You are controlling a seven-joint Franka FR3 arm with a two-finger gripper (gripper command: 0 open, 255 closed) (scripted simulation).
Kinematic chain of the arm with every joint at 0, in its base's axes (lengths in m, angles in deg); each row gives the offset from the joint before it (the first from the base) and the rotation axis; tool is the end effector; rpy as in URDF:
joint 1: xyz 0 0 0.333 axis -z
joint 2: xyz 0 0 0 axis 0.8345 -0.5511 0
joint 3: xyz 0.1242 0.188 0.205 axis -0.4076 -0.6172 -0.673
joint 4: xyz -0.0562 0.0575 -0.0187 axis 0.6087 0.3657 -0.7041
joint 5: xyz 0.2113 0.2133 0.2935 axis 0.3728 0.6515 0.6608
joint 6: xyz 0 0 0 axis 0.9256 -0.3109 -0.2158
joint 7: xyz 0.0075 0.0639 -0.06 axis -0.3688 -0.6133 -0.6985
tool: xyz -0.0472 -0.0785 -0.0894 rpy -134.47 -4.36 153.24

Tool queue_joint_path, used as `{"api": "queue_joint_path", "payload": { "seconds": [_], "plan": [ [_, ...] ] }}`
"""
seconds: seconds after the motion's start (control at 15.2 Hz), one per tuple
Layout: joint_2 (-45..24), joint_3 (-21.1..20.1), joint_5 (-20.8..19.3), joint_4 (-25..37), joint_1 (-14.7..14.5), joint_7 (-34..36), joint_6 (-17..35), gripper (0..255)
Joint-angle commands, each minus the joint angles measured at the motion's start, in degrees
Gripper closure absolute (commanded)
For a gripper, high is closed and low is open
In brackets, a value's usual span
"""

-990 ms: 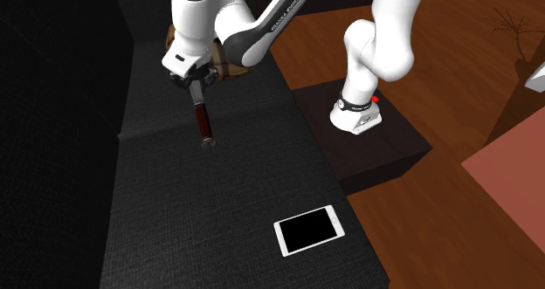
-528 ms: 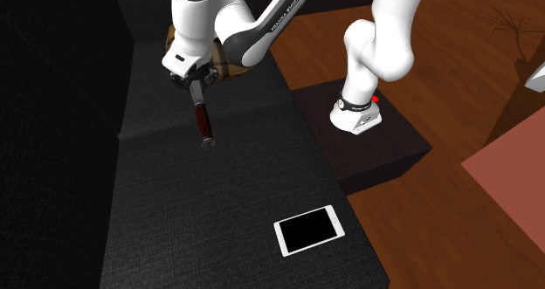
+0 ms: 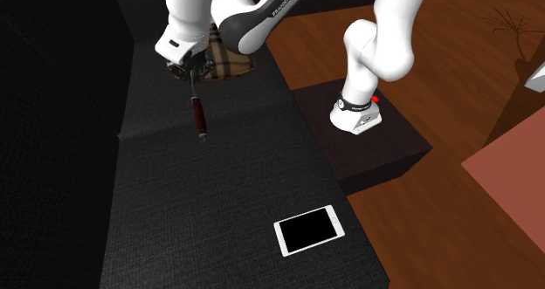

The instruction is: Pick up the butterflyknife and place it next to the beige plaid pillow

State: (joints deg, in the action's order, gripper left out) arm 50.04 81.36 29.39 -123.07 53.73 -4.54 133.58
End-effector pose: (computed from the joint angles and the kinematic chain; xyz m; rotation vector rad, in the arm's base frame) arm 0.5697 -0.0735 0.3781 1.9176 1.9901 -0.0806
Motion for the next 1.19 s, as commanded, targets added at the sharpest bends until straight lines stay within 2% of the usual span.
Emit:
{"api": "queue_joint_path", "payload": {
  "seconds": [0.0, 0.07, 0.4, 0.86, 1.12],
  "plan": [
    [0.0, 0.0, 0.0, 0.0, 0.0, 0.0, 0.0, 255],
    [0.0, 0.0, 0.0, 0.0, 0.0, 0.0, 0.0, 0],
    [-1.57, -3.49, 2.16, 3.6, -3.4, 2.68, -7.78, 0],
    [-4.86, -2.72, 1.27, 2.18, -2.63, 3.18, -2.89, 0],
    [-5.15, -2.66, 1.19, 2.09, -2.56, 3.22, -2.49, 0]
  ]
}}
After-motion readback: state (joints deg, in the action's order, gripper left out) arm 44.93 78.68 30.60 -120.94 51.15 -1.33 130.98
